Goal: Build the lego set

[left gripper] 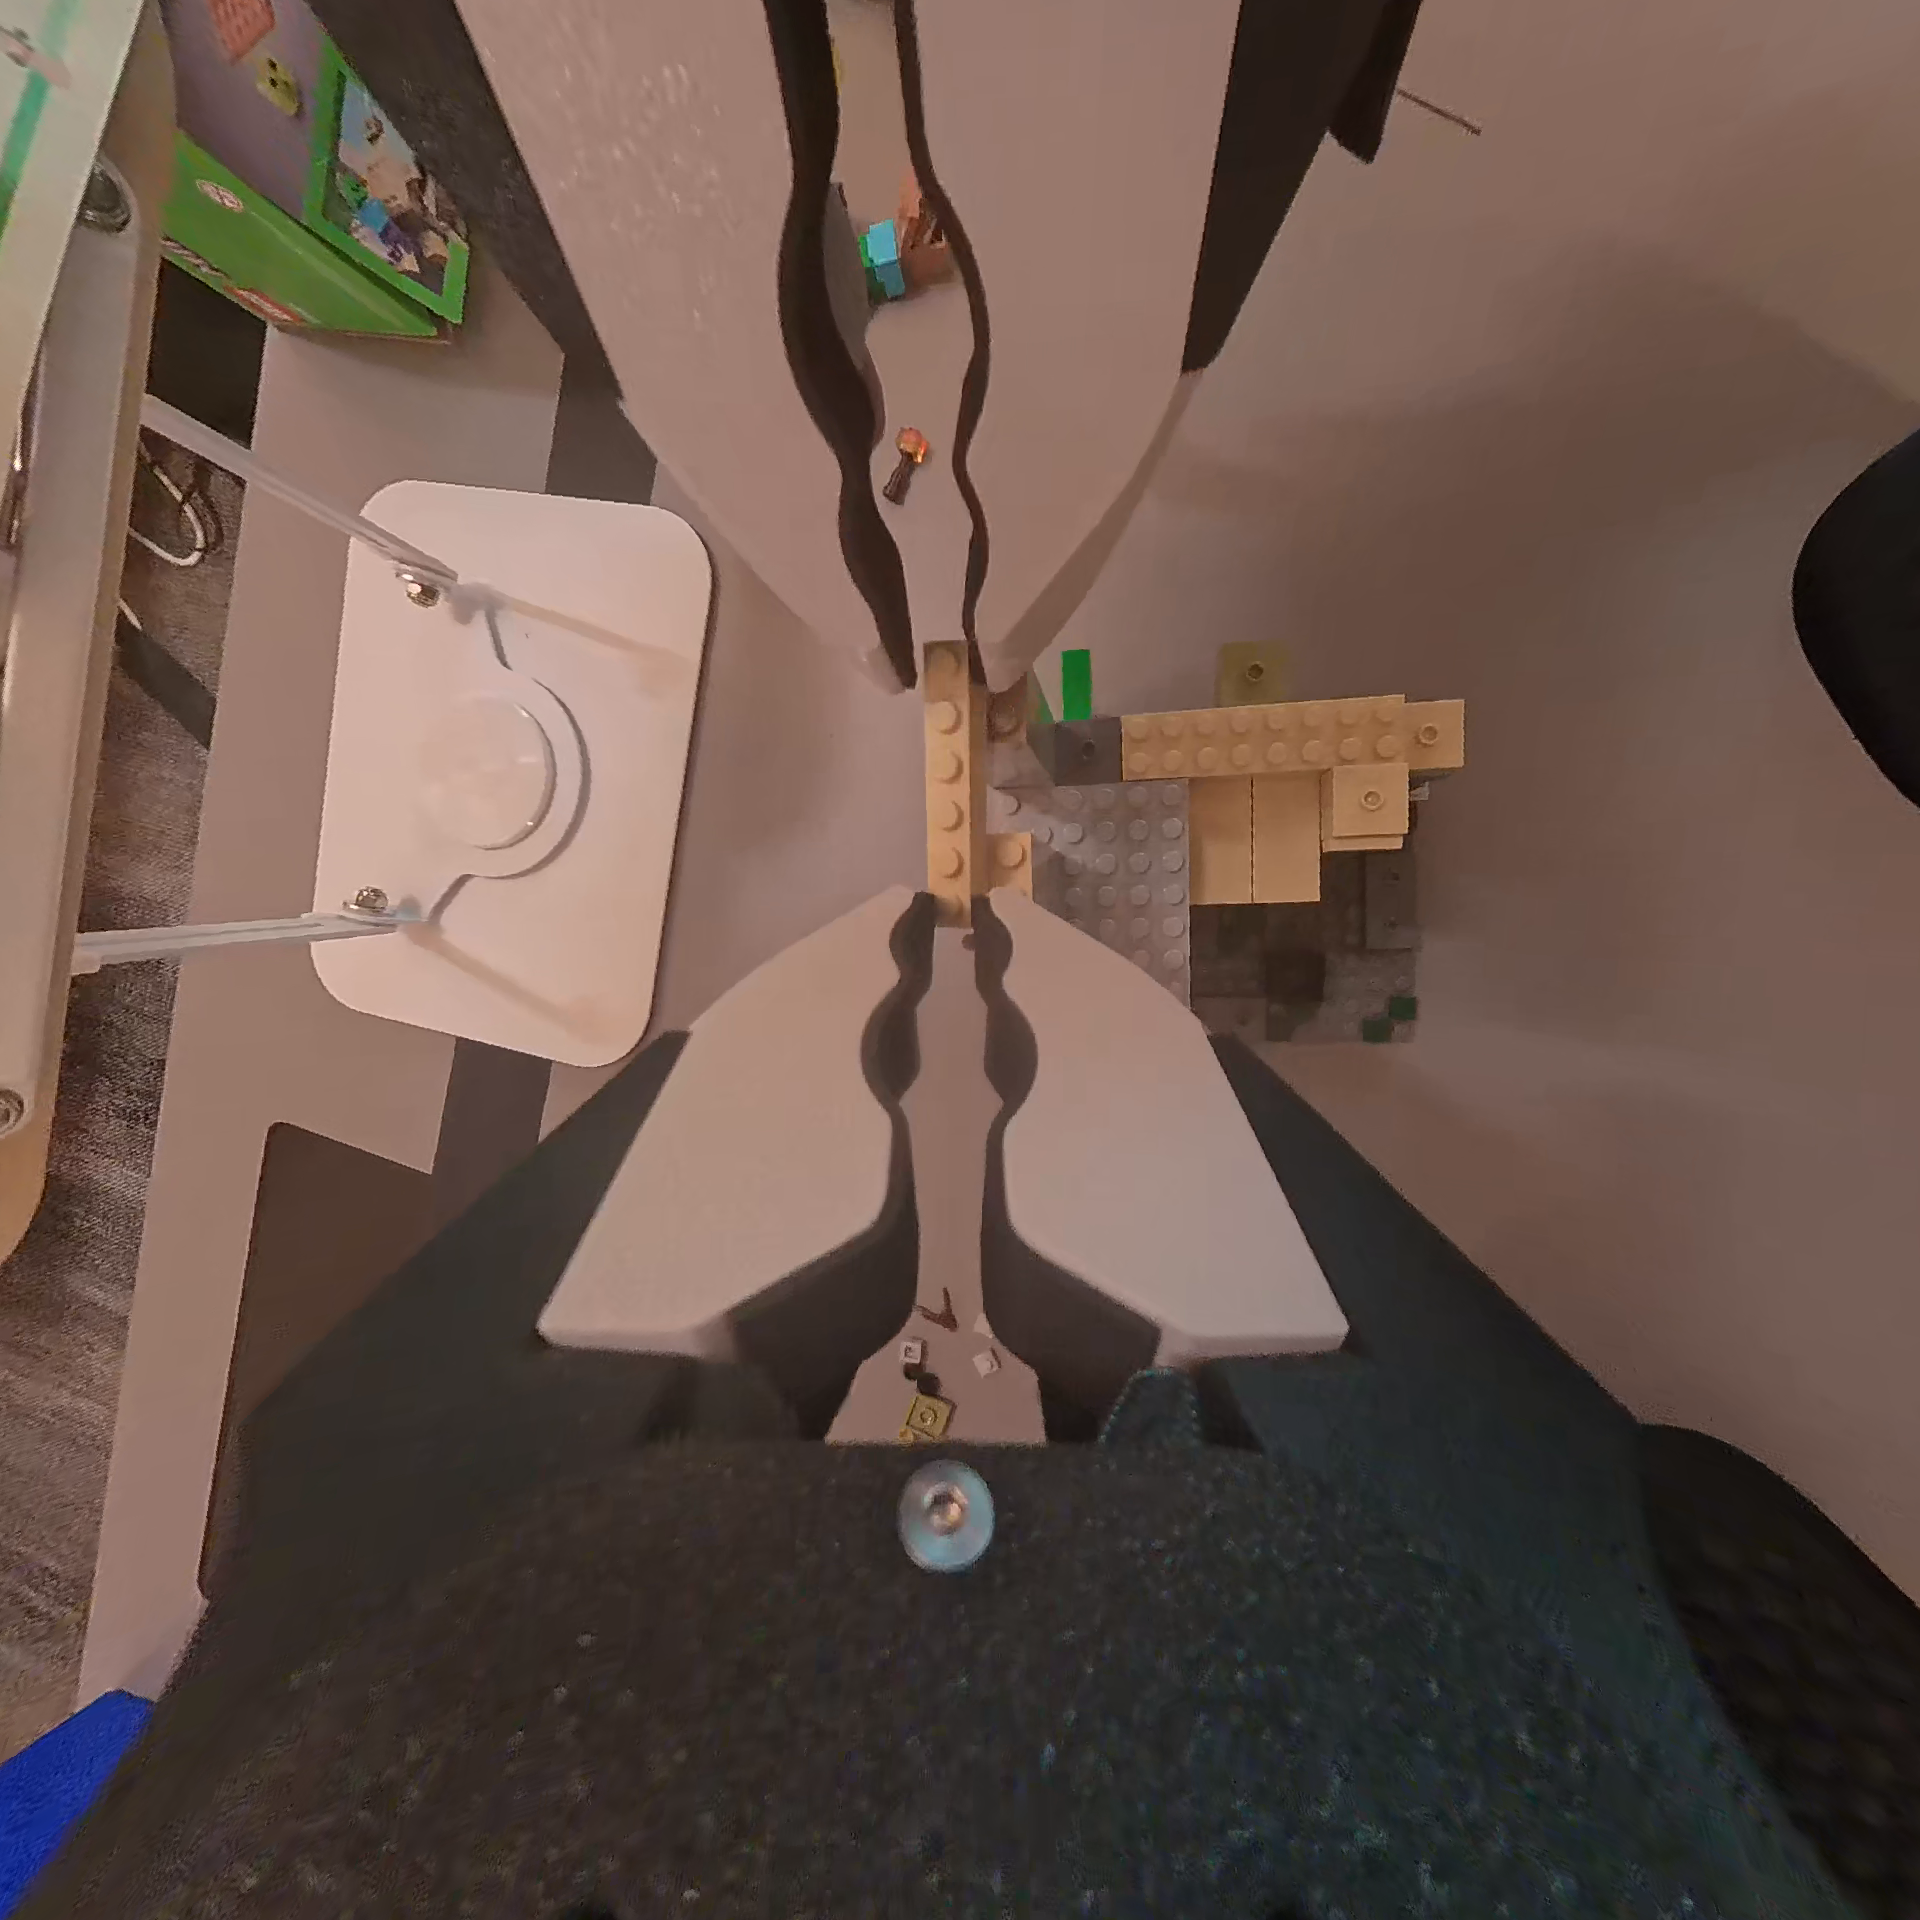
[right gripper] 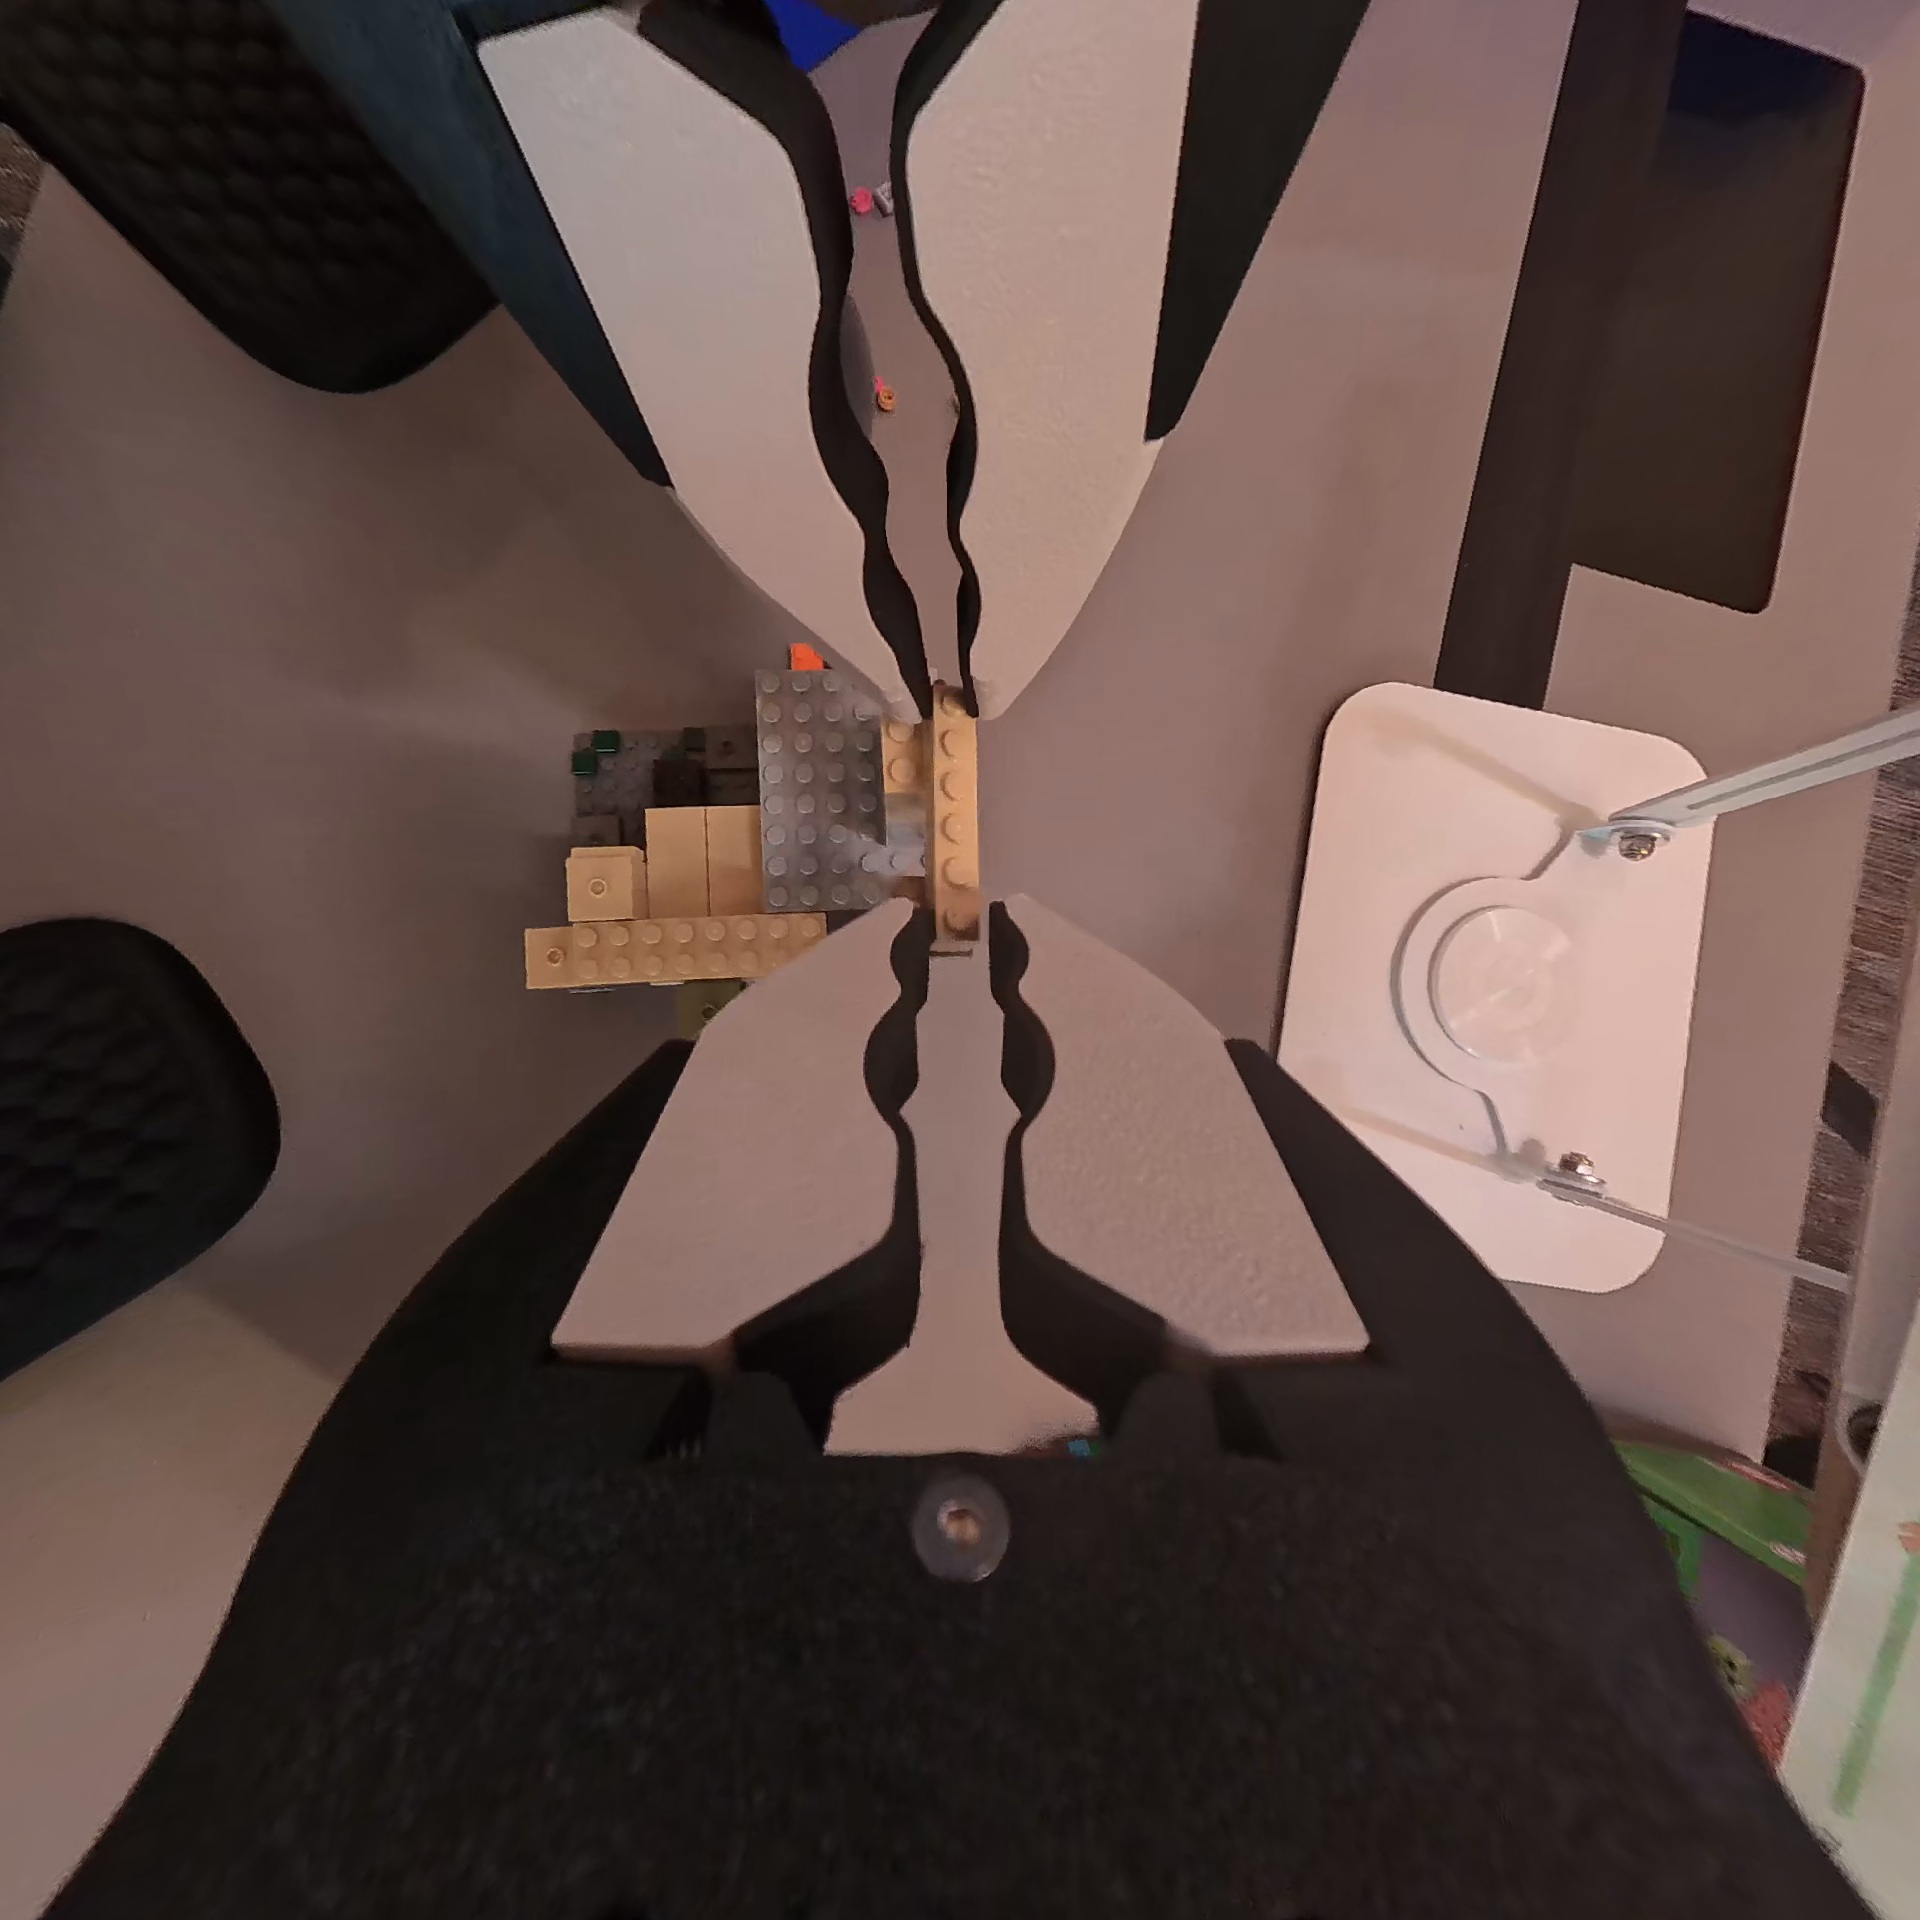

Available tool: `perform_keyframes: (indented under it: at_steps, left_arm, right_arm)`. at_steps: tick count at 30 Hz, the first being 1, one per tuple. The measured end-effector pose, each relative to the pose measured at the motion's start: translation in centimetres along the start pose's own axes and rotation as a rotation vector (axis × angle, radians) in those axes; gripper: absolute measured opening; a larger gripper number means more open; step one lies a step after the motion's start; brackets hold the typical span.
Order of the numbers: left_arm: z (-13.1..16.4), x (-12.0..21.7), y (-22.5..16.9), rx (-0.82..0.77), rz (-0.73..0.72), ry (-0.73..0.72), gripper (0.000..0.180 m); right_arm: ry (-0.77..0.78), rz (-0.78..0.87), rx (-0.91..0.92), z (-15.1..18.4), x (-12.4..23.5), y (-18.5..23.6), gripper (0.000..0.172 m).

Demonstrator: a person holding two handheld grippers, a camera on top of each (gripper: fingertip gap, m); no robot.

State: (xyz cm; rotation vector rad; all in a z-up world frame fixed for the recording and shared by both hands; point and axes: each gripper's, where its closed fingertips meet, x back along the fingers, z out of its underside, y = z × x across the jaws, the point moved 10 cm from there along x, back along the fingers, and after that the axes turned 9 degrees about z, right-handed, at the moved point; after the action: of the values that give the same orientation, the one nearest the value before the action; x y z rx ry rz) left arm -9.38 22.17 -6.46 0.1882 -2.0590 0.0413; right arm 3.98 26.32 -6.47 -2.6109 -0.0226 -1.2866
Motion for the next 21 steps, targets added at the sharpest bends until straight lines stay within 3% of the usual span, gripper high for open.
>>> perform_keyframes:
  at_steps: [21]
  left_arm:
    - [-0.73,-0.02,0.30,0.005,0.025,0.061,0.008]
  right_arm:
    - [-0.004,0.001,0.016,0.03,-0.21,-0.09,0.008]
